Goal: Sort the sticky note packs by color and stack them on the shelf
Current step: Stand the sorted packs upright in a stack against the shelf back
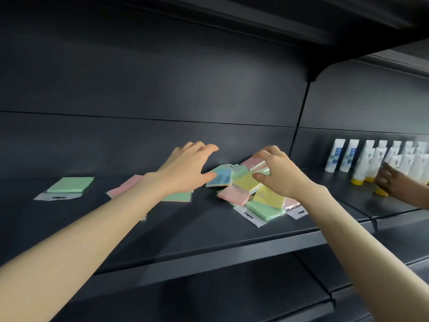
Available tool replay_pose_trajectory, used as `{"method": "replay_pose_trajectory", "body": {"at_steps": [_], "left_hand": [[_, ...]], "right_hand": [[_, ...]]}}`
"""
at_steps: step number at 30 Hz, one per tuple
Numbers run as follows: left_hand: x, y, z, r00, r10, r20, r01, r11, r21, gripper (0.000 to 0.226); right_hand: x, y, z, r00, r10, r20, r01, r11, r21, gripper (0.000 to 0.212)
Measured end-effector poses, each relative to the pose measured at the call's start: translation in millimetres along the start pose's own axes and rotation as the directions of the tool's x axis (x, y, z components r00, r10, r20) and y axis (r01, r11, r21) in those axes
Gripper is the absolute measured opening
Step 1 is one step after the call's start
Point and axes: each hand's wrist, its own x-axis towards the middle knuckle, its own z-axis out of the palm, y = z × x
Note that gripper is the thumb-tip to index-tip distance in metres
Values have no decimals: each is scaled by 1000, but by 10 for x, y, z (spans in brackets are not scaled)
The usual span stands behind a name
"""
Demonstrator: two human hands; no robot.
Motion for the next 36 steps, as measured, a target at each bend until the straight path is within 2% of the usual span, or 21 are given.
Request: {"method": "replay_pose_trajectory", "body": {"at_steps": [8, 24, 30, 36], "left_hand": [[642, 3, 425, 997, -13, 77, 16, 999, -46, 56], [1724, -289, 1368, 953, -36, 300, 114, 963, -245, 59], [1915, -240, 1583, 935, -112, 337, 221, 926, -305, 61], [2053, -62, 1776, 906, -250, 340, 357, 885, -299, 67]], "right_hand": [[438, 614, 128, 999, 31, 31, -30, 999, -21, 49], [1431, 1487, 756, 979, 68, 195, -77, 996, 39, 52], [1747, 1695, 854, 974, 11, 227, -30, 996, 84, 48], [1976, 1929, 924, 952, -14, 307, -40, 985, 168, 51]]}}
